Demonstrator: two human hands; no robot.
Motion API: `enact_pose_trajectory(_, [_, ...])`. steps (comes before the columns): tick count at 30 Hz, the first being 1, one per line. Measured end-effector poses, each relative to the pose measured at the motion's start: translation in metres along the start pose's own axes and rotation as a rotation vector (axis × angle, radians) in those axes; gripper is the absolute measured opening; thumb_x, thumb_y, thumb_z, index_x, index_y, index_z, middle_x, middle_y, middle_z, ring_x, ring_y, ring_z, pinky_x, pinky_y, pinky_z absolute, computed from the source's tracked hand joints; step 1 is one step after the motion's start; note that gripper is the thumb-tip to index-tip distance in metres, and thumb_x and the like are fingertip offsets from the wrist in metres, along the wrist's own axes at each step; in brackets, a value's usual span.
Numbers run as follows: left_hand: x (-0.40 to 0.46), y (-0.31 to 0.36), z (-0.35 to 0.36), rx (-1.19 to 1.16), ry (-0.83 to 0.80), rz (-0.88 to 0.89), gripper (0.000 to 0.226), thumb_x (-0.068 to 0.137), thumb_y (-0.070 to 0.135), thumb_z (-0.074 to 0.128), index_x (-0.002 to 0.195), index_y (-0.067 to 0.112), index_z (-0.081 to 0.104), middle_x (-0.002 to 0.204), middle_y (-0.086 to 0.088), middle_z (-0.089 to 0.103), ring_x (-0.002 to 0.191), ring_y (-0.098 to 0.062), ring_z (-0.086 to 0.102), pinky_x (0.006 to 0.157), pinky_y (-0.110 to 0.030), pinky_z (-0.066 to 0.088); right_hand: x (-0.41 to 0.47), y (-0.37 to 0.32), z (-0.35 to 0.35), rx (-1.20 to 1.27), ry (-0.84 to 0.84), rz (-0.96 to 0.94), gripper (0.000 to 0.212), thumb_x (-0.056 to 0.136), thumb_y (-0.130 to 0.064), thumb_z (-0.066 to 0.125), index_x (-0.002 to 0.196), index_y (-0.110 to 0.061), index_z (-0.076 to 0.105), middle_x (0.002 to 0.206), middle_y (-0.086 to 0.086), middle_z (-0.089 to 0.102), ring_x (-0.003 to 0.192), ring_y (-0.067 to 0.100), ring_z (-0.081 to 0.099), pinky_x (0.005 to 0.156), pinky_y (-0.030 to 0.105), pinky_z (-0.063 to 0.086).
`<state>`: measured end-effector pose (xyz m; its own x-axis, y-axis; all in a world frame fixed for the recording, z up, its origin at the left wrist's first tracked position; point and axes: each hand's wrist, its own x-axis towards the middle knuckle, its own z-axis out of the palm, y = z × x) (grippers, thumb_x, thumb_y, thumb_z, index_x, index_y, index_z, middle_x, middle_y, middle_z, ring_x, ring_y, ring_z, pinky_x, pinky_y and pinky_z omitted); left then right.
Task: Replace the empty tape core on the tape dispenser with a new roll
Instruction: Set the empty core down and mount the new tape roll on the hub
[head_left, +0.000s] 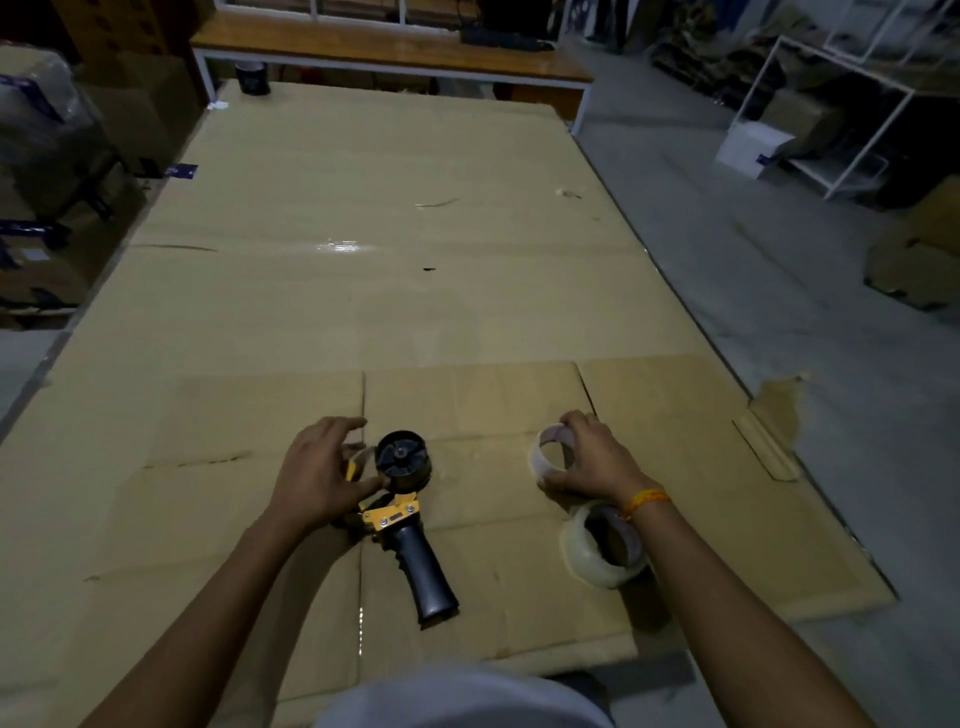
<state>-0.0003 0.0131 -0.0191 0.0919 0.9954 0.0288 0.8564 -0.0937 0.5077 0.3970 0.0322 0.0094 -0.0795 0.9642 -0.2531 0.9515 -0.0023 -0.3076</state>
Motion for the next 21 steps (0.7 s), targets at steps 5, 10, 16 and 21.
enact_pose_trajectory(5, [-0.029, -0.004, 0.005, -0.262, 0.081, -0.219, 0.088, 0.084, 0.041, 0.091, 0.157, 0.013, 0.050, 0.155, -0.015, 0.051, 0.143, -0.036, 0.052, 0.111, -0.053, 0.051, -0.022, 0.011, -0.007, 0.313, 0.043, 0.133, 0.128, 0.063, -0.072, 0.090, 0.164, -0.020, 0.031, 0.161, 0.007, 0.046, 0.146, 0.028, 0.047, 0.112, 0.050, 0.050])
enact_pose_trajectory(10, [-0.056, -0.009, 0.014, -0.495, 0.127, -0.382, 0.091, 0.089, 0.040, 0.086, 0.163, 0.015, 0.040, 0.165, -0.013, 0.041, 0.147, -0.037, 0.052, 0.115, -0.055, 0.052, -0.071, 0.032, -0.005, 0.264, -0.001, 0.157, 0.143, 0.045, -0.099, 0.078, 0.161, -0.031, 0.030, 0.153, -0.004, 0.050, 0.136, 0.018, 0.052, 0.103, 0.040, 0.055])
enact_pose_trajectory(16, [-0.072, -0.008, 0.024, -0.598, 0.172, -0.481, 0.080, 0.092, 0.031, 0.083, 0.158, 0.009, 0.045, 0.158, -0.018, 0.051, 0.145, -0.040, 0.055, 0.113, -0.045, 0.048, -0.109, 0.040, 0.021, 0.092, -0.088, 0.101, 0.134, 0.039, -0.093, 0.079, 0.152, -0.032, 0.041, 0.149, -0.013, 0.039, 0.137, 0.013, 0.045, 0.104, 0.037, 0.053])
enact_pose_trajectory(21, [-0.076, 0.002, 0.023, -0.576, 0.172, -0.476, 0.067, 0.097, 0.023, 0.080, 0.154, 0.007, 0.051, 0.158, -0.016, 0.048, 0.140, -0.034, 0.055, 0.100, -0.020, 0.054, -0.107, 0.040, 0.022, 0.061, -0.038, -0.008, 0.085, 0.049, -0.074, 0.080, 0.123, -0.040, 0.058, 0.122, -0.016, 0.043, 0.117, 0.010, 0.050, 0.087, 0.033, 0.056])
